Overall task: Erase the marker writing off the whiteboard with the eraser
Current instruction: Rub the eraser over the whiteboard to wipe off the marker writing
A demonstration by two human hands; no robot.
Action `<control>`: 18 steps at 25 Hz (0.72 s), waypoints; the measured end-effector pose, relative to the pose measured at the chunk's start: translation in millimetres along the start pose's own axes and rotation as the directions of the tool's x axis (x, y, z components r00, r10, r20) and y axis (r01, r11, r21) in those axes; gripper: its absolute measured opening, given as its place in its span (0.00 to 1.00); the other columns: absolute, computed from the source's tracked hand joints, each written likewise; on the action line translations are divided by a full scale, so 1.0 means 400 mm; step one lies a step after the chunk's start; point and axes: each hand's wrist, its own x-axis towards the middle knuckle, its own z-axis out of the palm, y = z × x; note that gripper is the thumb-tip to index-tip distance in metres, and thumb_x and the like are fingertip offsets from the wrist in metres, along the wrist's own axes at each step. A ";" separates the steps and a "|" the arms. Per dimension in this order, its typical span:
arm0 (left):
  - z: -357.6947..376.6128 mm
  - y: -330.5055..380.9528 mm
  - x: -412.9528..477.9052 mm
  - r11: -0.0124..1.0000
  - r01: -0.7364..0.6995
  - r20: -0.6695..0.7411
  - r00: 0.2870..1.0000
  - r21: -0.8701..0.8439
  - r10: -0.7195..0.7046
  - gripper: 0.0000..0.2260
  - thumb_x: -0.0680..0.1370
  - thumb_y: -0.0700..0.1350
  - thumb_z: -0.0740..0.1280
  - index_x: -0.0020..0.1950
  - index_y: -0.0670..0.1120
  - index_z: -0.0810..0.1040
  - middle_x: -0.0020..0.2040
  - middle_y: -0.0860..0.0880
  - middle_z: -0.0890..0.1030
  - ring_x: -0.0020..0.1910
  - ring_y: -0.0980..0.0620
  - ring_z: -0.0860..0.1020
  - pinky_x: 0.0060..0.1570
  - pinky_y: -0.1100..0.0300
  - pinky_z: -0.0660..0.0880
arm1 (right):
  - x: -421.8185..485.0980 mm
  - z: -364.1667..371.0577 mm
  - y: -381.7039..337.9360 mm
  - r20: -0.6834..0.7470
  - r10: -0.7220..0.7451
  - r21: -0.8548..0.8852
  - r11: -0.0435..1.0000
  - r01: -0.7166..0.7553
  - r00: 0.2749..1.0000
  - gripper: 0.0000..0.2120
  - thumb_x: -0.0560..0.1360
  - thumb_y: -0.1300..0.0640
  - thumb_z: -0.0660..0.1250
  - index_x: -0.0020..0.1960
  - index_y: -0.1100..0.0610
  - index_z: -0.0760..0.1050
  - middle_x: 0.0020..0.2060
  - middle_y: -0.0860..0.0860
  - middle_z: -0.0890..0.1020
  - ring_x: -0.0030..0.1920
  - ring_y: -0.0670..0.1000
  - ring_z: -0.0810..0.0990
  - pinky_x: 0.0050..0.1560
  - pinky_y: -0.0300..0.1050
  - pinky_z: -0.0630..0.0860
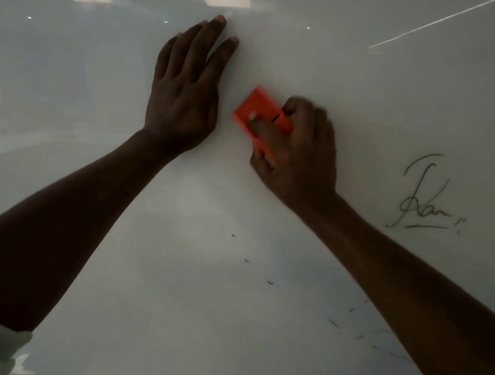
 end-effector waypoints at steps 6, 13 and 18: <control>-0.006 0.170 -0.059 0.977 -0.213 0.183 0.961 0.015 0.207 0.24 0.80 0.42 0.58 0.76 0.41 0.72 0.76 0.37 0.71 0.74 0.37 0.71 0.73 0.42 0.65 | -0.510 -0.020 -0.135 0.410 -0.477 0.172 0.877 0.448 0.777 0.15 0.79 0.54 0.66 0.65 0.46 0.75 0.59 0.61 0.80 0.49 0.62 0.80 0.48 0.55 0.76; 0.025 0.239 -0.064 0.955 -0.295 0.198 0.936 -0.008 0.291 0.24 0.77 0.40 0.64 0.74 0.42 0.74 0.76 0.40 0.73 0.73 0.40 0.73 0.71 0.42 0.68 | -0.286 -0.075 0.058 0.270 -0.293 0.105 0.956 0.275 0.917 0.20 0.78 0.47 0.67 0.67 0.53 0.72 0.55 0.62 0.82 0.50 0.61 0.78 0.49 0.55 0.73; 0.039 0.233 -0.072 0.962 -0.267 0.180 0.945 -0.056 0.273 0.25 0.78 0.39 0.62 0.77 0.41 0.70 0.77 0.41 0.71 0.75 0.41 0.69 0.73 0.43 0.65 | -0.173 -0.093 0.173 0.064 0.035 -0.059 0.998 -0.031 0.997 0.19 0.75 0.49 0.68 0.65 0.50 0.77 0.56 0.62 0.76 0.51 0.63 0.75 0.50 0.54 0.72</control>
